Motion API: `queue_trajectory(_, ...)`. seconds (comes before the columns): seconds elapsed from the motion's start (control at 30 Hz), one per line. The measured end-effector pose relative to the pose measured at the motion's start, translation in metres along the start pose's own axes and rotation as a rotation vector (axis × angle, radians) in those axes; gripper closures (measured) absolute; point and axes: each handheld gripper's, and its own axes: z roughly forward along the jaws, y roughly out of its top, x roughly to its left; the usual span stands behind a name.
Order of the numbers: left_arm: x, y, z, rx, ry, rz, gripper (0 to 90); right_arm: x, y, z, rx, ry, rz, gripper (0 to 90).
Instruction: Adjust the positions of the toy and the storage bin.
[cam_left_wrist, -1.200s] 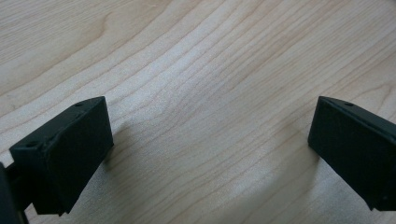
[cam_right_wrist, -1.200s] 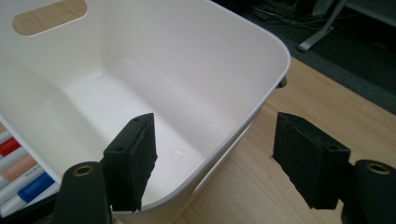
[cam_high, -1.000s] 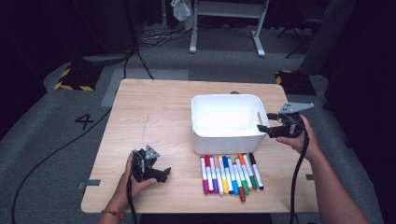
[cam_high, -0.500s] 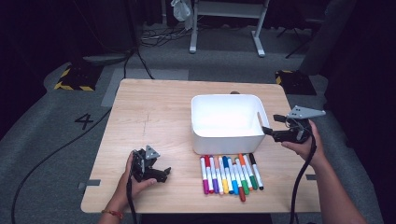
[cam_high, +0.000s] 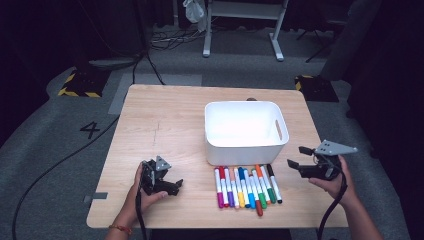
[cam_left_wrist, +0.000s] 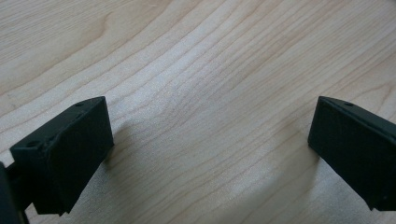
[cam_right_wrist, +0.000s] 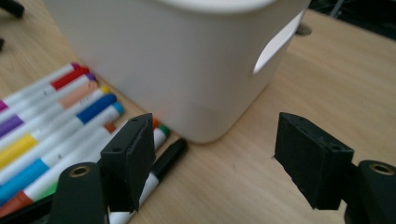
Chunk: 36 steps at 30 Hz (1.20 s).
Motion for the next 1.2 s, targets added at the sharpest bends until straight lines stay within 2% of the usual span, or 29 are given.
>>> queue_trajectory(0.07, 0.000, 0.000, 0.000, 0.000, 0.000, 0.000, 0.0, 0.007, -0.013, 0.011, 0.041, 0.012, -0.009, 29.6)
queue_trajectory(0.13, 0.000, 0.000, 0.000, -0.001, -0.002, -0.003, 0.1, 0.013, -0.026, 0.024, 0.078, 0.037, -0.010, 34.3)
queue_trajectory(0.3, 0.000, 0.000, 0.000, -0.001, -0.002, -0.002, 0.0, 0.022, -0.036, 0.041, 0.103, 0.081, -0.001, 35.9)
queue_trajectory(0.53, 0.000, 0.000, 0.000, 0.000, -0.001, -0.002, 0.0, 0.027, -0.040, 0.057, 0.118, 0.093, 0.003, 35.8)
queue_trajectory(0.67, 0.000, 0.000, 0.000, -0.001, 0.000, -0.001, 0.0, 0.023, -0.045, 0.064, 0.132, 0.093, 0.029, 38.2)
queue_trajectory(0.87, 0.000, 0.000, 0.000, 0.000, -0.001, -0.002, 0.1, 0.012, -0.051, 0.070, 0.158, 0.057, 0.041, 47.7)
queue_trajectory(0.97, 0.000, 0.000, 0.000, -0.001, -0.002, -0.003, 0.0, 0.004, -0.054, 0.068, 0.147, 0.051, 0.057, 54.5)
queue_trajectory(1.0, 0.000, 0.000, 0.000, 0.000, 0.000, 0.000, 0.1, 0.000, -0.055, 0.067, 0.140, 0.043, 0.065, 60.8)
queue_trajectory(1.2, 0.000, 0.000, 0.000, -0.001, -0.001, -0.002, 0.0, -0.003, -0.058, 0.065, 0.133, 0.026, 0.036, 70.7)
